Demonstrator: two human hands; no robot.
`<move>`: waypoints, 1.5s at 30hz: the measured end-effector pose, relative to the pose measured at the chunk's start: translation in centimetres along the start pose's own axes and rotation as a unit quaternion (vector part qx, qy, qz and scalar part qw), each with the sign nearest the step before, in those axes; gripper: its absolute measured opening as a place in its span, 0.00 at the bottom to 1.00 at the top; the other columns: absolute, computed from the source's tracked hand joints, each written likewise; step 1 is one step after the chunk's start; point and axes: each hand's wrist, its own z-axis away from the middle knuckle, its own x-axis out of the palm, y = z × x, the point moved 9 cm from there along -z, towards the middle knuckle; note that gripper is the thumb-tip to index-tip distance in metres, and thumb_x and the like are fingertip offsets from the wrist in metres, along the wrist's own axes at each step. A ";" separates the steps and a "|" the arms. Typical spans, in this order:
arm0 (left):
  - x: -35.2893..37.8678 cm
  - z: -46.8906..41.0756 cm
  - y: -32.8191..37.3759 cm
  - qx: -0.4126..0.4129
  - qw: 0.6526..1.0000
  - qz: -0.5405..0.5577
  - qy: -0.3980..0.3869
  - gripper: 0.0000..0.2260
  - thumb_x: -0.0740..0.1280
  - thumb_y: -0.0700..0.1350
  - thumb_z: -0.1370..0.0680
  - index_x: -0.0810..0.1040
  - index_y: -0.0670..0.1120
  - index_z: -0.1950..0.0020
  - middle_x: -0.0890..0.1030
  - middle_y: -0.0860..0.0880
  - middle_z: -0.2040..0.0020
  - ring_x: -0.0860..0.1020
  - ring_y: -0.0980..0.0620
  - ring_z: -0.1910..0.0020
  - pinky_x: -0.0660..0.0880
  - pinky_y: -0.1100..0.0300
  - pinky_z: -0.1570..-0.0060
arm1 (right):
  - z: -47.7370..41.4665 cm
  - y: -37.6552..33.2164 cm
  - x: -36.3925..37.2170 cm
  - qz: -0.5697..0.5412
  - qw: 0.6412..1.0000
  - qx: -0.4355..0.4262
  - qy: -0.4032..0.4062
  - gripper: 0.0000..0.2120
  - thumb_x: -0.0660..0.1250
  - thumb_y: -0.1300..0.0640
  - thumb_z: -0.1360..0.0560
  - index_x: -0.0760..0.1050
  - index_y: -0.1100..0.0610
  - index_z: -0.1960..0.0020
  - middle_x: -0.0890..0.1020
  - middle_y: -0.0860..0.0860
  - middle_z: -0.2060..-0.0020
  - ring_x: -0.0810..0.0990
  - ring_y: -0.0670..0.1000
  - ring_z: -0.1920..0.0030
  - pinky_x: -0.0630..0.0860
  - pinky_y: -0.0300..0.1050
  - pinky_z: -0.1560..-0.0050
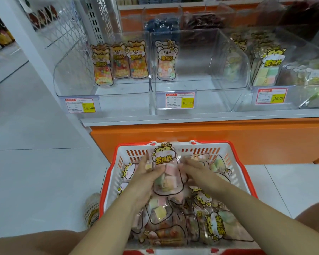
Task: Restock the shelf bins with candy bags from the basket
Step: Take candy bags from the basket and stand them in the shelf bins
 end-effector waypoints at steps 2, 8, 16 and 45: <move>-1.6 -0.2 0.1 -0.009 0.998 0.030 0.051 0.43 0.80 0.46 0.36 0.64 0.59 0.26 0.80 0.47 0.37 0.81 0.42 0.40 0.72 0.37 0.34 | -1.6 1.2 -2.2 0.069 0.997 0.001 0.045 0.16 0.59 0.48 0.17 0.72 0.50 0.32 0.80 0.48 0.44 0.81 0.49 0.50 0.80 0.51 0.43; -6.8 0.1 0.5 -0.006 0.985 -0.030 0.169 0.16 0.73 0.47 0.23 0.76 0.46 0.37 0.80 0.45 0.52 0.76 0.47 0.58 0.75 0.40 0.50 | -5.0 5.7 0.7 0.564 0.822 -0.064 -0.044 0.38 0.61 0.68 0.25 0.54 0.42 0.22 0.56 0.48 0.22 0.71 0.58 0.31 0.78 0.48 0.51; -8.2 0.5 0.2 0.033 0.973 -0.121 0.195 0.23 0.72 0.50 0.22 0.72 0.46 0.30 0.80 0.45 0.37 0.79 0.45 0.42 0.73 0.42 0.34 | -6.3 7.6 4.0 0.598 0.796 -0.076 -0.049 0.30 0.70 0.51 0.23 0.58 0.45 0.27 0.43 0.52 0.21 0.62 0.63 0.25 0.77 0.57 0.39; 9.2 5.7 8.6 0.151 0.980 -0.126 0.013 0.26 0.63 0.63 0.22 0.67 0.59 0.25 0.73 0.57 0.29 0.72 0.56 0.31 0.74 0.60 0.48 | 6.0 -9.4 -6.2 -0.012 0.980 -0.111 0.167 0.31 0.76 0.41 0.31 0.70 0.45 0.32 0.81 0.46 0.42 0.80 0.38 0.48 0.76 0.36 0.44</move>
